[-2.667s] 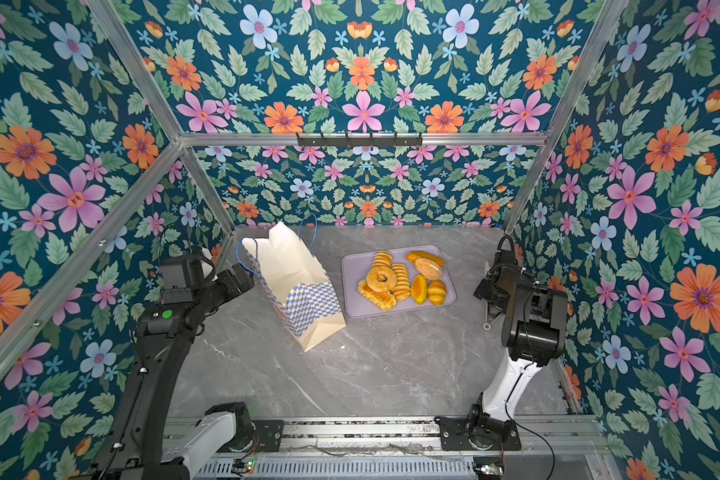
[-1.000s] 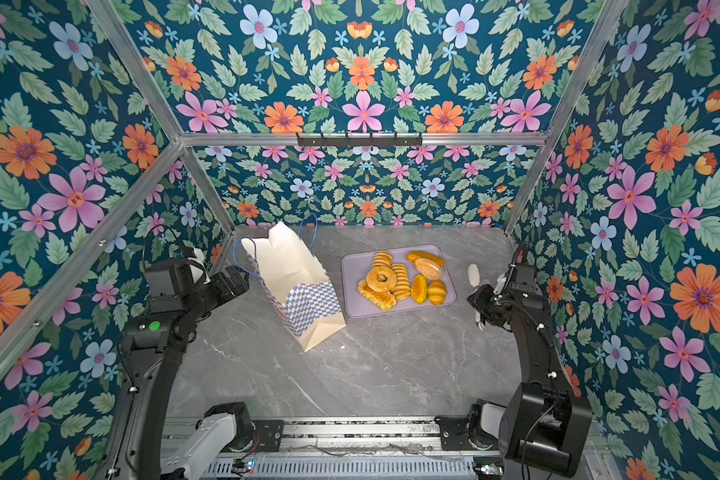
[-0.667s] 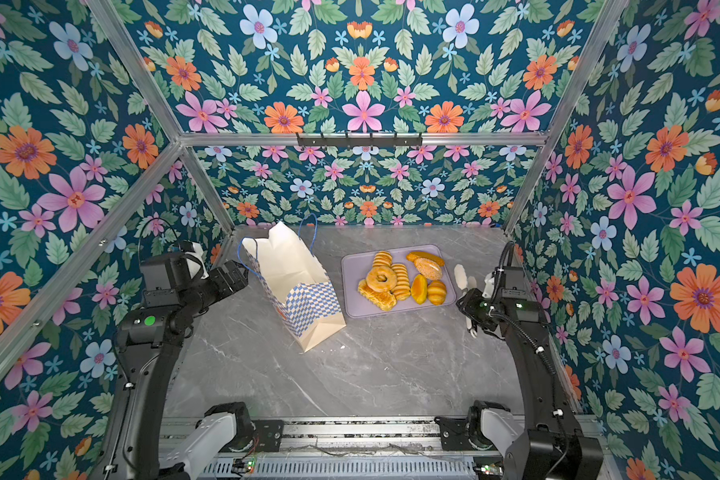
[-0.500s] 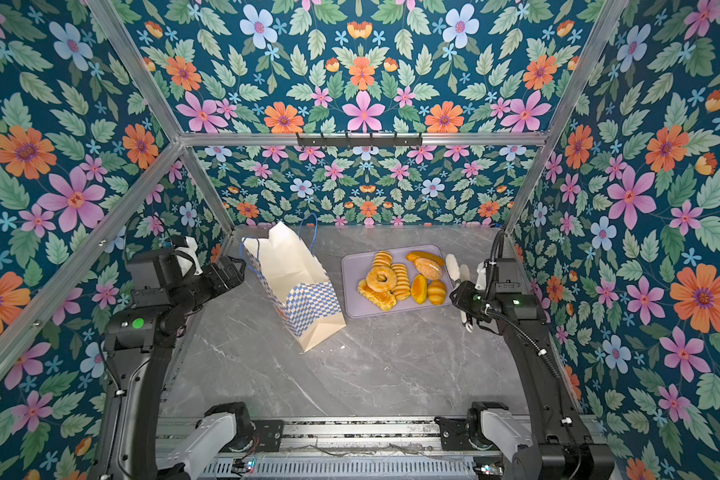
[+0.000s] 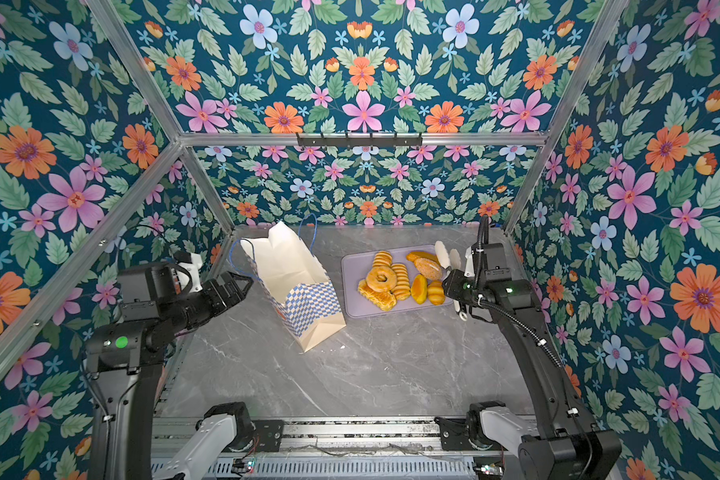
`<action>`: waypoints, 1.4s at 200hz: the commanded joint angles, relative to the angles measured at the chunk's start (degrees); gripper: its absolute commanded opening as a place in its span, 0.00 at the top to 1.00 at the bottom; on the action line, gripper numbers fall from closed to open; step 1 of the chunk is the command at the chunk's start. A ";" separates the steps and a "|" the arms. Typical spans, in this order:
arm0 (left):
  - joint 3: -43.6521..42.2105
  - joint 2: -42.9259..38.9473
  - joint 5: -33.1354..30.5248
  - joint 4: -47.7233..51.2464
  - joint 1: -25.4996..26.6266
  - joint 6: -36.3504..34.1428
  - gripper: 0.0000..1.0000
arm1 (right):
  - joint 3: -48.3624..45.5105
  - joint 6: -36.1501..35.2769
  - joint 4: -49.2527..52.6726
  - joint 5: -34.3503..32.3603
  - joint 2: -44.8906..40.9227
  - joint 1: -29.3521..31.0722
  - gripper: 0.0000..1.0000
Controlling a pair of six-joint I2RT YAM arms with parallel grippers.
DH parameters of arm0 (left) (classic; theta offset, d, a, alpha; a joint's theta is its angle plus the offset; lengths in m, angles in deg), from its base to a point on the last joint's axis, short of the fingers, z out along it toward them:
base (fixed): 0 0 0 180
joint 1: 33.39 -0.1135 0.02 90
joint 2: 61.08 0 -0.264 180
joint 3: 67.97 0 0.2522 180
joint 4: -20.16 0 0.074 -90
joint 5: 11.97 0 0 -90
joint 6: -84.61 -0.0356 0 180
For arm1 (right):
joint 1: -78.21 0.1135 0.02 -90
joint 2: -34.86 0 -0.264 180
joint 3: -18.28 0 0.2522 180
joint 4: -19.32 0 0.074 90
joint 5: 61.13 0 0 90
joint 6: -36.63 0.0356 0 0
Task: Place the fake bread into the paper bag
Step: 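Lift the tongs with the right gripper and carry them toward the tray, then lower the tongs onto the glazed donut and squeeze them shut with the right gripper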
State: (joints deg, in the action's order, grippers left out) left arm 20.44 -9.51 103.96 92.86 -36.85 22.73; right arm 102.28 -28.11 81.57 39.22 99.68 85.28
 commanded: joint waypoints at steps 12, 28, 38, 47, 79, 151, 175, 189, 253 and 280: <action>-2.94 1.69 3.97 -4.92 0.08 2.72 0.00 | 0.60 -1.52 -0.84 0.37 -0.69 0.05 0.55; -3.37 3.36 2.99 -6.37 0.20 2.70 0.00 | 0.67 -1.87 -0.77 0.37 -1.24 0.05 0.55; -3.59 4.32 2.34 -7.88 0.59 3.05 0.01 | 0.65 -2.03 -0.72 0.37 -1.49 0.05 0.55; -3.57 5.20 1.23 -9.08 1.23 3.38 0.03 | 0.85 -2.27 -0.61 0.29 -1.60 0.05 0.55; -4.00 9.49 -2.01 -13.38 5.44 4.34 0.11 | 1.33 -2.67 -0.08 1.05 -1.21 0.16 0.55; -0.49 14.66 -15.50 -12.48 13.63 3.41 0.59 | 7.70 -6.53 7.02 -4.11 5.54 6.50 0.55; 0.18 14.49 -17.82 -10.86 13.66 1.83 0.82 | 8.86 -7.57 8.30 -5.42 8.78 8.41 0.55; 0.31 14.63 -18.68 -10.80 13.64 0.86 0.96 | 9.52 -7.89 8.64 -5.27 10.63 9.20 0.55; 3.76 17.06 -22.15 -5.50 13.36 -4.62 1.00 | 12.12 -8.77 8.98 -3.82 17.71 13.33 0.55; 6.14 18.43 -23.37 -2.77 12.28 -7.84 1.00 | 12.25 -8.56 7.86 -1.74 19.92 13.39 0.55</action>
State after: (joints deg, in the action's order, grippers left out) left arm 25.09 8.20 82.85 86.30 -23.72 19.43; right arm 114.06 -35.98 90.25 35.18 118.26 98.48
